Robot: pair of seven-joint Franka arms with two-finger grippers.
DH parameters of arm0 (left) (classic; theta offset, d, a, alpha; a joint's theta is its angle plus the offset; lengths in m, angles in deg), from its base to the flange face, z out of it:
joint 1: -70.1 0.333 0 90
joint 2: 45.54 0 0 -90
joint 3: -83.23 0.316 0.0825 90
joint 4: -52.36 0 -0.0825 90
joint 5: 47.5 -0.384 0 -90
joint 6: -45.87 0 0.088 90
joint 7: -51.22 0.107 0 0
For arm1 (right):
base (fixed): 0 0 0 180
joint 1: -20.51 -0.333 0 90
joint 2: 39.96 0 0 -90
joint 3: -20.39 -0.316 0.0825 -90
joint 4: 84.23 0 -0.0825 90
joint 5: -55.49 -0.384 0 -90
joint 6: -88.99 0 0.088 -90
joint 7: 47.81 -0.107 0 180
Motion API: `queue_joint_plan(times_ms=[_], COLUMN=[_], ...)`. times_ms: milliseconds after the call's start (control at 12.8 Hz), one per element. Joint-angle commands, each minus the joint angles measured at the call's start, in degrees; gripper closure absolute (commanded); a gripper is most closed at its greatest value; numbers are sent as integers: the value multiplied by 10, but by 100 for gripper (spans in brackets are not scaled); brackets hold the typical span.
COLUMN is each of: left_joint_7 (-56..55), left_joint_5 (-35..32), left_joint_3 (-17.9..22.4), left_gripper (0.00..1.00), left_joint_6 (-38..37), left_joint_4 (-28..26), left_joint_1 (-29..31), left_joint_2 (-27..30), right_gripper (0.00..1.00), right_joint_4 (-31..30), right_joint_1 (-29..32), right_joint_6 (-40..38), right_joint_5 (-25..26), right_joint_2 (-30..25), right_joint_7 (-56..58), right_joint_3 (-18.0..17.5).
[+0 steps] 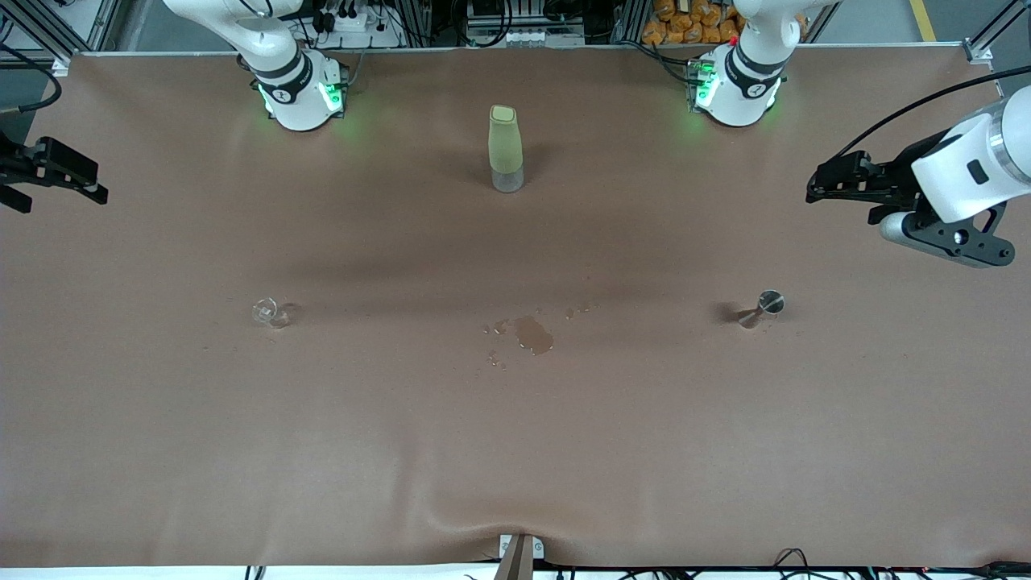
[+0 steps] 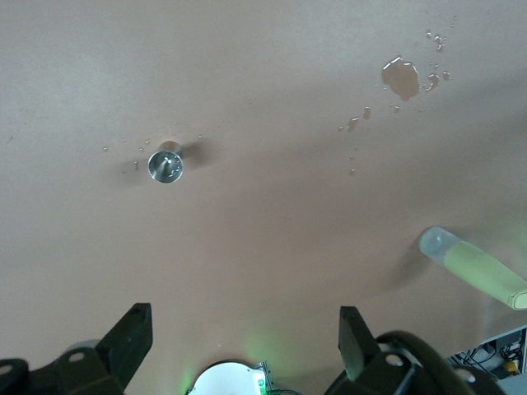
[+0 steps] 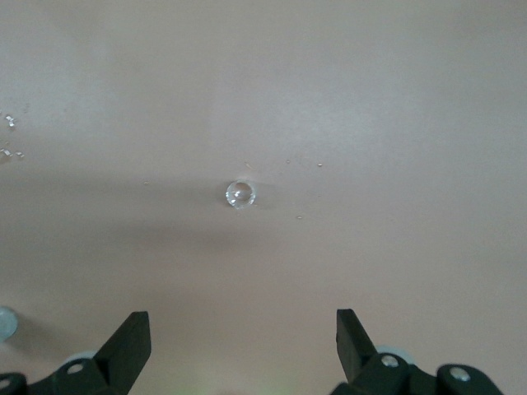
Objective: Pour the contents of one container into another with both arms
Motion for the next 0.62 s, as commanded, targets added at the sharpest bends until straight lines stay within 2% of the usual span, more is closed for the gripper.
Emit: queue_joint_plan(times_ms=[0, 234, 389, 545], left_joint_7=[0, 9, 16, 17], left_joint_5=[-13, -29, -66, -88], left_joint_3=[2, 2, 35, 61], left_gripper=[0, 0, 0, 0], left_joint_6=[9, 10, 45, 85], left_joint_4=[-19, -16, -17, -23], left_joint_1=[9, 9, -10, -36], left_joint_2=[21, 14, 14, 13], right_gripper=[0, 0, 0, 0], right_joint_4=[-21, -22, -22, -22], right_joint_1=[6, 11, 21, 51], right_joint_6=[13, 35, 40, 40], right_joint_5=[16, 9, 8, 8], right_joint_2=[-19, -16, -13, -13], right_joint_7=[-28, -22, -21, -21], right_joint_3=[-12, -10, -12, -42])
